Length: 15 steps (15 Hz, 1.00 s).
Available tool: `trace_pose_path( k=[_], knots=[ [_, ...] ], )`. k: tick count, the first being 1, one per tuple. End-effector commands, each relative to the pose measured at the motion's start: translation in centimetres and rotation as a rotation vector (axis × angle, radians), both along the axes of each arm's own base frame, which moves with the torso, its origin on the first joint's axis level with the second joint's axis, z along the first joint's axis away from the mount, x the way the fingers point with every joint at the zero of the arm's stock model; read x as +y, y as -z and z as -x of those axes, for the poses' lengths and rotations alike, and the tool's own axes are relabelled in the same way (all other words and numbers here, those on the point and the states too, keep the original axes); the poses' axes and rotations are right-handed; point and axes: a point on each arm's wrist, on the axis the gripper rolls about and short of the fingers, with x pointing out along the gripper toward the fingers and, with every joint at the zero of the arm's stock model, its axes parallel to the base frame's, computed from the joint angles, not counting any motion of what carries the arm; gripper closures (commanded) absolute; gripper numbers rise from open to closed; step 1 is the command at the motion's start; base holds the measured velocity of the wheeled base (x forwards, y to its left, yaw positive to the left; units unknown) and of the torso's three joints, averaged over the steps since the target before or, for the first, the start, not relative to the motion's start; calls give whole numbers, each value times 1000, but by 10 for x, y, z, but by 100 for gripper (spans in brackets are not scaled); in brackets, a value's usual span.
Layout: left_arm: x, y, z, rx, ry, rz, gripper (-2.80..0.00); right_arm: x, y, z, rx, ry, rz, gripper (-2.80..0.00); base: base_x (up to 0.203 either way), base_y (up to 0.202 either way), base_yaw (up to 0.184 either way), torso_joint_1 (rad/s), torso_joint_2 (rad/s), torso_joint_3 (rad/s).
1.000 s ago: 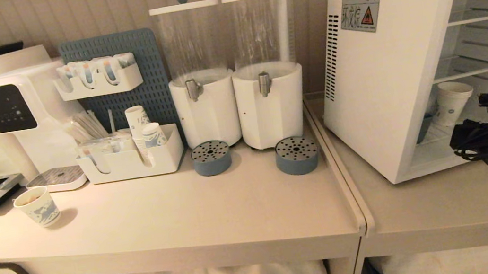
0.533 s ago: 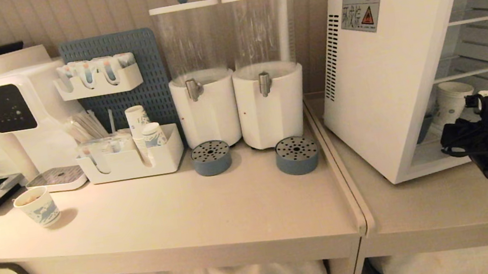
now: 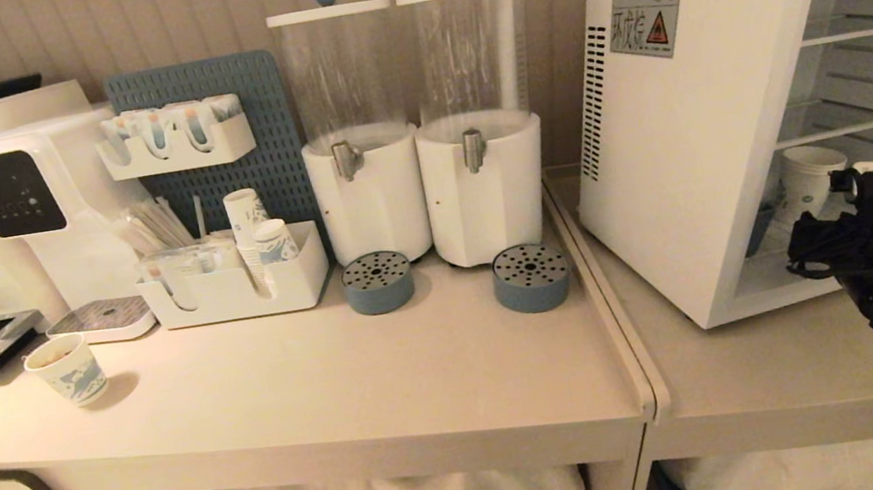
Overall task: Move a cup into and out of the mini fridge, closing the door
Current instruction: Take the paper cup out of the freezer
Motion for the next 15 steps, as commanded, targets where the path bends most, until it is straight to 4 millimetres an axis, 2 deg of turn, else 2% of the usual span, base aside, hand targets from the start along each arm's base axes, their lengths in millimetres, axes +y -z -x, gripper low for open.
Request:
trace_pose_path(
  k=[1,10,15],
  knots=[
    [0,0,0,-4,0,0,0,0,-4,-1,-16,0,5,-280,0,0,0,0,0,0],
    [0,0,0,-2,0,2,0,-31,-11,-37,-13,44,37,-280,0,0,0,0,0,0],
    [0,0,0,-2,-2,2,0,-34,-7,-53,-11,42,38,-280,0,0,0,0,0,0]
  ],
)
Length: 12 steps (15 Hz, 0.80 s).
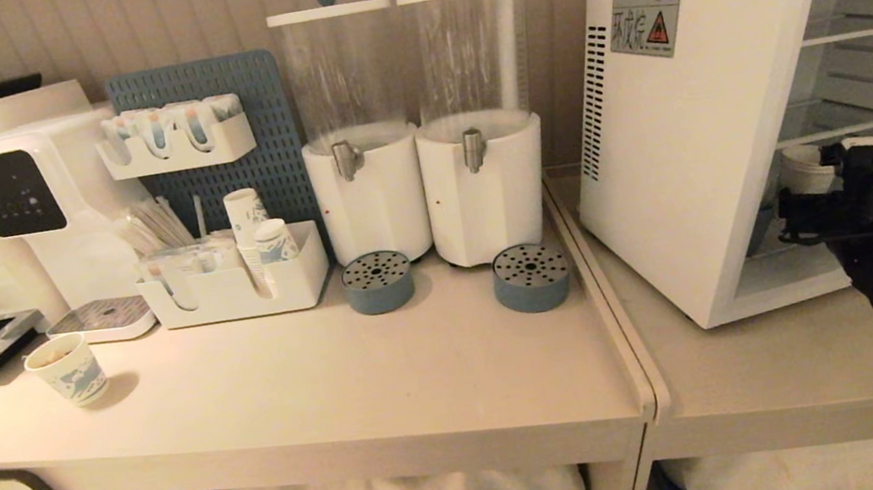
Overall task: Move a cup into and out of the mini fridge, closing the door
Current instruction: Take the paper cup out of the freezer
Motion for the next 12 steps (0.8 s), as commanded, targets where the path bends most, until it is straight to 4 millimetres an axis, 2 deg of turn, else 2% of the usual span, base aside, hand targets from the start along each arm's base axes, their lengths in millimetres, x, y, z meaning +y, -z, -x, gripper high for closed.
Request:
trace_pose_path(
  k=[1,6,7,10,12],
  knots=[
    [0,0,0,-4,-1,0,0,-1,4,-6,-2,1,2,-280,0,0,0,0,0,0],
    [0,0,0,-4,-1,0,0,-1,6,-15,8,-8,1,-280,0,0,0,0,0,0],
    [0,0,0,-4,-1,0,0,-1,8,-16,12,-8,1,0,0,0,0,0,0,0],
    [0,0,0,-4,-1,0,0,3,3,-12,13,-19,-1,0,0,0,0,0,0,0],
    [0,0,0,-4,-1,0,0,10,-5,2,27,-60,-15,0,0,0,0,0,0,0]
  ],
)
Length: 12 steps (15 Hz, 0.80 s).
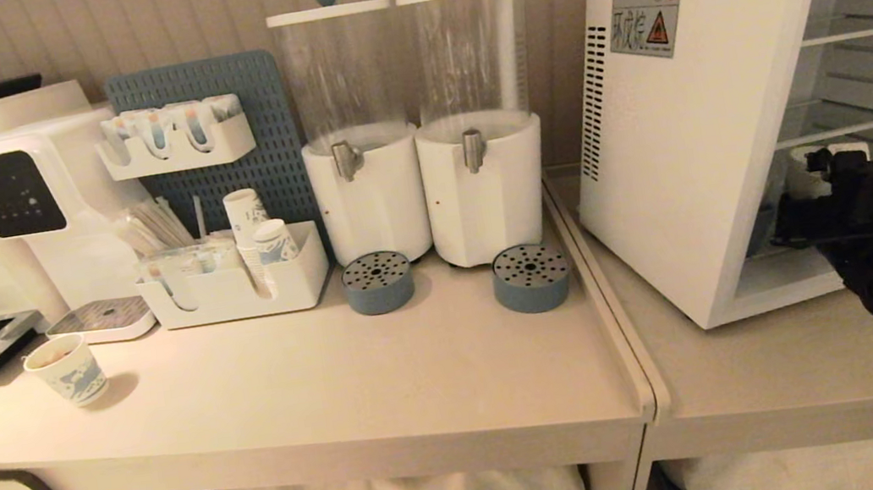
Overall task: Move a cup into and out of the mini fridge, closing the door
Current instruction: Take the paper cup out of the freezer
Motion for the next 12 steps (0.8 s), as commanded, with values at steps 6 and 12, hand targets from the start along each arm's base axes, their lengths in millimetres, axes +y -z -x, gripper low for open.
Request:
trace_pose_path(
  k=[6,12],
  knots=[
    [0,0,0,-3,0,0,0,32,-40,68,16,-92,-19,0,0,0,0,0,0,0],
    [0,0,0,-3,0,2,0,48,-42,141,-42,-150,-33,0,0,0,0,0,0,0]
  ],
)
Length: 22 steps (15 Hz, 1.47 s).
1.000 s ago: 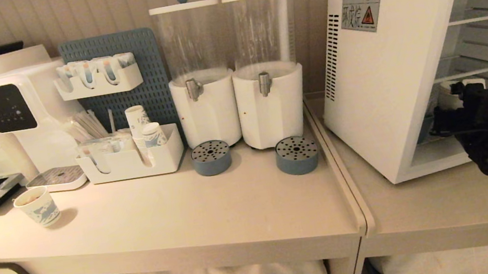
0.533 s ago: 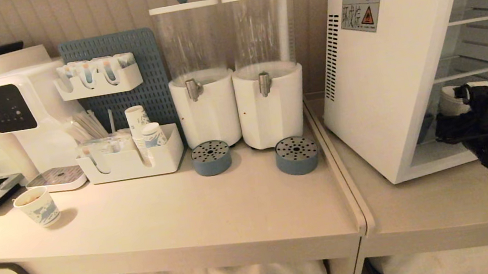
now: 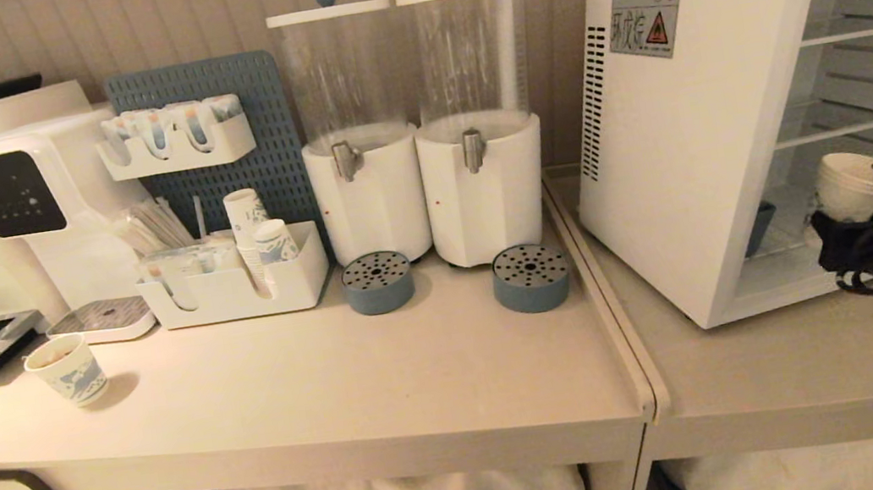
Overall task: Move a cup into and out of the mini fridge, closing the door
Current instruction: Take the paper cup out of the freezer, then place the paper cup on the table
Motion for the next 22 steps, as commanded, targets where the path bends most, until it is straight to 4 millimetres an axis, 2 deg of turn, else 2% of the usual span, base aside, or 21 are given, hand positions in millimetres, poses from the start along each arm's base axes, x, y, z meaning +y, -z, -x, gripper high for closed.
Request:
trace_pose_path(
  k=[1,7,9,11,14,17,22],
  knots=[
    [0,0,0,-4,-1,0,0,6,-15,31,-50,-18,1,0,0,0,0,0,0,0],
    [0,0,0,-4,-1,0,0,26,-51,122,-90,-163,-55,0,0,0,0,0,0,0],
    [0,0,0,-4,-1,1,0,36,-69,165,-89,-250,-78,0,0,0,0,0,0,0],
    [0,0,0,-5,-1,3,0,48,-78,214,-34,-352,-131,0,0,0,0,0,0,0],
    [0,0,0,-5,-1,3,0,64,-73,279,68,-508,-208,0,0,0,0,0,0,0],
    [0,0,0,-5,-1,3,0,68,-63,327,66,-646,-216,0,0,0,0,0,0,0],
    [0,0,0,-5,-1,4,0,60,-39,365,-134,-364,-137,0,0,0,0,0,0,0]
  ],
)
